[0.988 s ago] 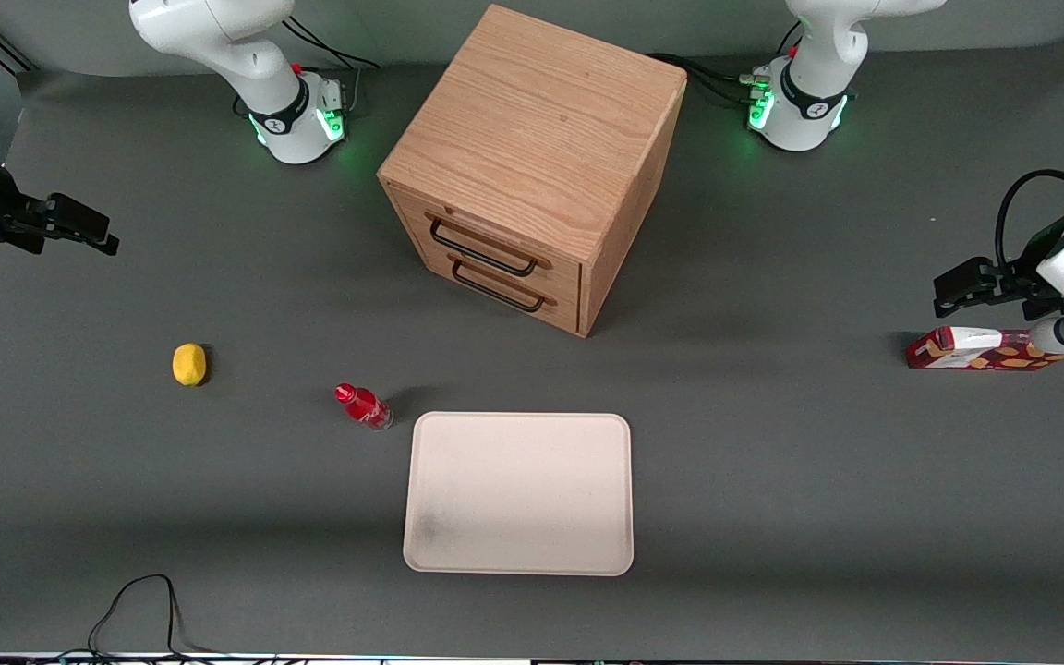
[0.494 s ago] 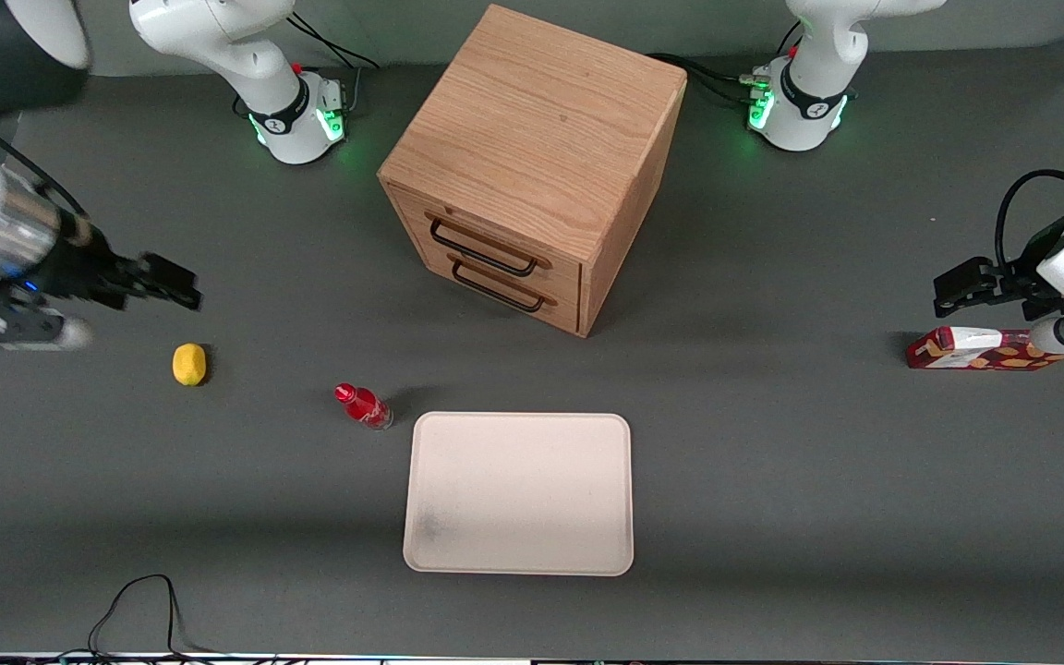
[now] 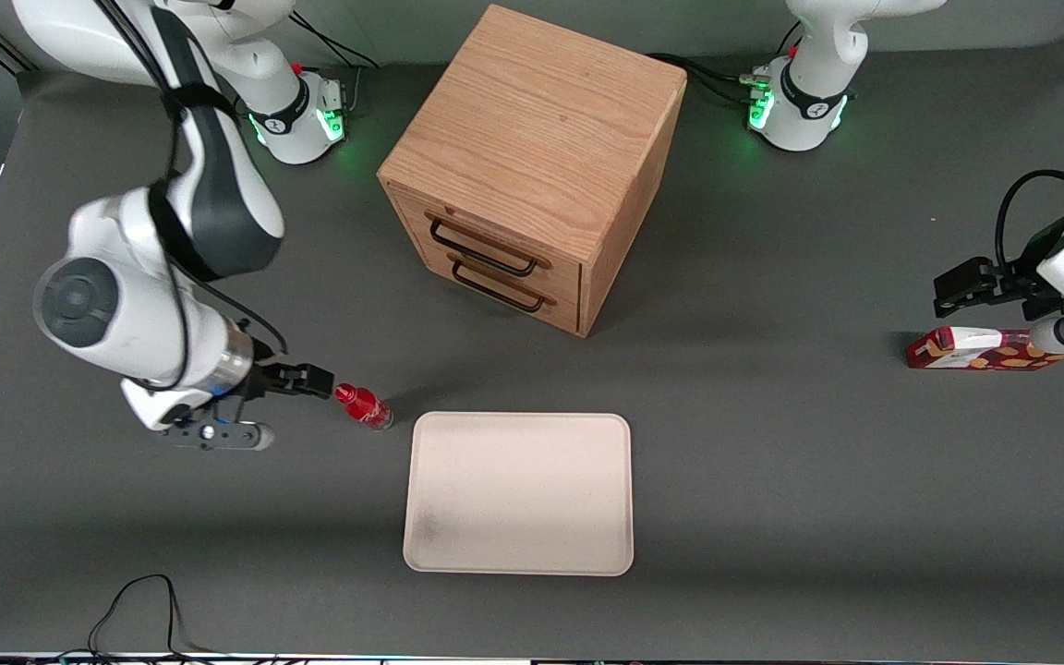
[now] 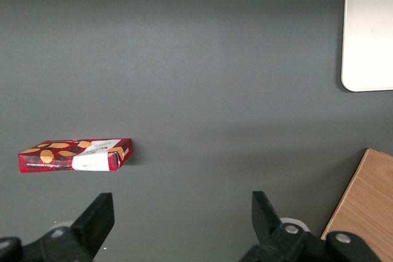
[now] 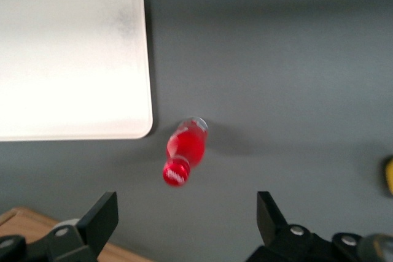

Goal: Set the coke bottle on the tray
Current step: 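Lower the open right gripper around the bottle's cap end and close, then carry the held bottle onto the white tray's corner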

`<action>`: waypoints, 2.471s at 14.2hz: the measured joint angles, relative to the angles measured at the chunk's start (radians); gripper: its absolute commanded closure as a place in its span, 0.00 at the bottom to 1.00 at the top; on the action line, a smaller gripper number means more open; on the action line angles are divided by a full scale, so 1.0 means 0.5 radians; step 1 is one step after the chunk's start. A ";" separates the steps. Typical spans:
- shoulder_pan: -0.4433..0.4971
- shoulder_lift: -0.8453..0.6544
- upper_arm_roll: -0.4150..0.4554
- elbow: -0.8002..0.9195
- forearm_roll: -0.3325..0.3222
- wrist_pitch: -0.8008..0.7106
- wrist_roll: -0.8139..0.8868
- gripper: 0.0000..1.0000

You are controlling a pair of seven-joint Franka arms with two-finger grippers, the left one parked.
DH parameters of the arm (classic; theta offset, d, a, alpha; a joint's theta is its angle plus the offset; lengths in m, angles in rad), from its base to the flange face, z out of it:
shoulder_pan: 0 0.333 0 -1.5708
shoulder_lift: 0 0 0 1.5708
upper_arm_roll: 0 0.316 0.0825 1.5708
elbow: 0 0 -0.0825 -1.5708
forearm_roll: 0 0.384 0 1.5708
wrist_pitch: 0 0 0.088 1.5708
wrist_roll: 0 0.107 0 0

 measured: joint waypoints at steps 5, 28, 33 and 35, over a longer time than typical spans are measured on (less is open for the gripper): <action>0.001 0.130 0.057 -0.159 0.000 0.254 0.026 0.00; -0.013 0.080 0.099 0.313 -0.120 -0.156 0.099 1.00; -0.031 0.351 0.115 1.160 -0.122 -0.701 0.028 1.00; -0.057 0.521 0.182 1.353 -0.122 -0.621 0.019 1.00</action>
